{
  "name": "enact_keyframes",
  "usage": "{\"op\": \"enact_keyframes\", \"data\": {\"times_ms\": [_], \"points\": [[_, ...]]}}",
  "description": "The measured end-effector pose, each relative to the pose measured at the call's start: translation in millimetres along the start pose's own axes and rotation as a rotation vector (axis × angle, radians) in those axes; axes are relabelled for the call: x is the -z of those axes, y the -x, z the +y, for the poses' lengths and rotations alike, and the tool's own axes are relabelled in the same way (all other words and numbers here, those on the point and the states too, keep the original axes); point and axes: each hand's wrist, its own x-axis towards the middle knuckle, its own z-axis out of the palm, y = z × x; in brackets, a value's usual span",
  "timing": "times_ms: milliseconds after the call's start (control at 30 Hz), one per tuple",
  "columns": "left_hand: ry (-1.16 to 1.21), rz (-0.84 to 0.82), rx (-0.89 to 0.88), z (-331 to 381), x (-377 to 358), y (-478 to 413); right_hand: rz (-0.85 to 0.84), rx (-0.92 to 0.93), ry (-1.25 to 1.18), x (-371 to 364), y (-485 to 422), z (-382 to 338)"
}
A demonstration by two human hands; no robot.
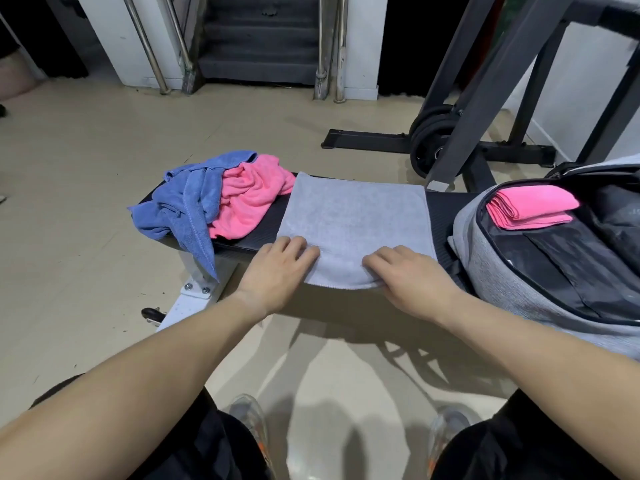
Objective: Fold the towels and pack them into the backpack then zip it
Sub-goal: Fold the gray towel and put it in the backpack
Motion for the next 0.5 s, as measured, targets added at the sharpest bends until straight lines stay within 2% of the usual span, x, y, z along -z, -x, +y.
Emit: {"op": "enact_keyframes", "data": {"times_ms": [133, 333, 433, 500], "points": [[0.275, -0.017, 0.095, -12, 16, 4, 0.005, -0.093, -0.109, 20, 1, 10], [0.368, 0.062, 0.203, -25, 27, 9, -0.016, -0.234, -0.199, 34, 6, 16], [0.369, 0.085, 0.255, -32, 32, 6, 0.016, -0.237, -0.244, 34, 11, 22], [0.46, 0.097, 0.246, -36, 35, 5, 0.014, -0.223, -0.301, 34, 13, 26]]}}
